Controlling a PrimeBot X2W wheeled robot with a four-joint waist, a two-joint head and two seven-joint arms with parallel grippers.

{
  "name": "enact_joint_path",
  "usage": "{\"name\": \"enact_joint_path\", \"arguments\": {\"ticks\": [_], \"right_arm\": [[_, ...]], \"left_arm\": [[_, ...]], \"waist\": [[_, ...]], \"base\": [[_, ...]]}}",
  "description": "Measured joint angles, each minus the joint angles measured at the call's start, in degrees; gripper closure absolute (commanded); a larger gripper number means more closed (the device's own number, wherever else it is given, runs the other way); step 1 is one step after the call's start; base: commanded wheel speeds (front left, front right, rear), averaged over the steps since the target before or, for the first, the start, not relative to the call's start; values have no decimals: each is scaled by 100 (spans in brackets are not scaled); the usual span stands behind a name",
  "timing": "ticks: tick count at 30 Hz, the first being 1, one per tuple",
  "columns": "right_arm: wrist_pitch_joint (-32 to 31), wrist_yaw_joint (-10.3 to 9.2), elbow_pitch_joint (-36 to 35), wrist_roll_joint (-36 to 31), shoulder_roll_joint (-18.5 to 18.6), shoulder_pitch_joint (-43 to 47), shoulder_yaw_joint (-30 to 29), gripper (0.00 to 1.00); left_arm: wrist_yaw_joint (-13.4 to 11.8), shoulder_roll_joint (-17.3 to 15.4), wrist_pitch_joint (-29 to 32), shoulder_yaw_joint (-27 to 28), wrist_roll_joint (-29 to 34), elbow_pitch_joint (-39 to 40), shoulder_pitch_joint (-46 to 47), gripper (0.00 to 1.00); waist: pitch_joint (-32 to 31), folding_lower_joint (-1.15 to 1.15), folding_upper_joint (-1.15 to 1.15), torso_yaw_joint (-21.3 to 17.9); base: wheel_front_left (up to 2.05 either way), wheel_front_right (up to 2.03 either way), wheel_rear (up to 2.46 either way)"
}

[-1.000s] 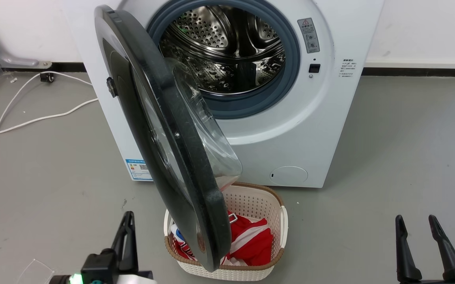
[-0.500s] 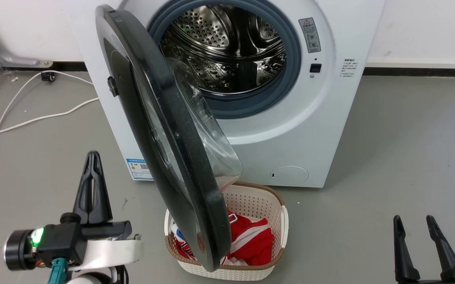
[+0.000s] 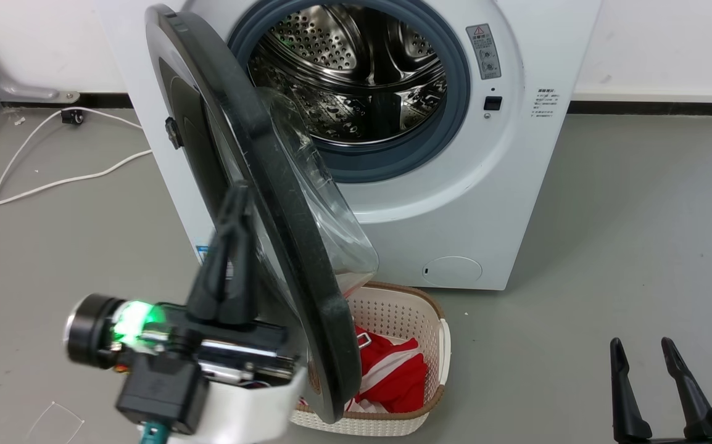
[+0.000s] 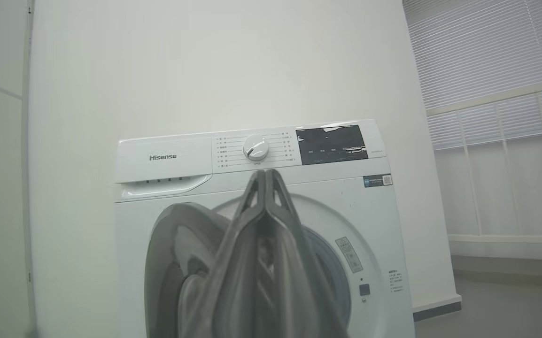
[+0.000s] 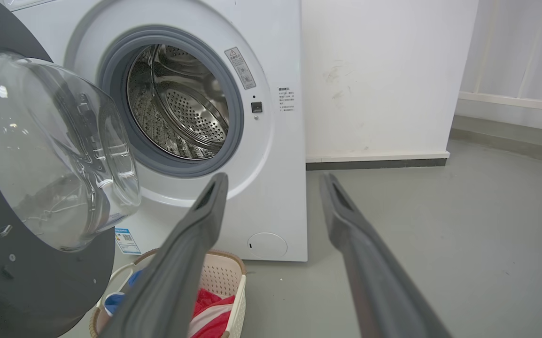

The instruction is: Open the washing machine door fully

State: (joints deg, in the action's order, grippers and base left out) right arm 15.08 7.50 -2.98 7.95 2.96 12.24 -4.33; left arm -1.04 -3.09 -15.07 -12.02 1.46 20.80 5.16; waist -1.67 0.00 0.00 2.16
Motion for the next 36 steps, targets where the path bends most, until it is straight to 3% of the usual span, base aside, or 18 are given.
{"name": "enact_joint_path", "arguments": {"ticks": [20, 36], "right_arm": [[-1, 0, 96, 11, 0, -59, 122, 0], [0, 0, 123, -7, 0, -136, 146, 0]], "left_arm": [[305, 13, -1, -2104, -144, -510, 242, 100], [458, 4, 0, -2798, -221, -1300, -27, 100]], "waist": [[77, 0, 0, -43], [183, 0, 0, -14]], "base": [[0, 0, 0], [0, 0, 0]]}}
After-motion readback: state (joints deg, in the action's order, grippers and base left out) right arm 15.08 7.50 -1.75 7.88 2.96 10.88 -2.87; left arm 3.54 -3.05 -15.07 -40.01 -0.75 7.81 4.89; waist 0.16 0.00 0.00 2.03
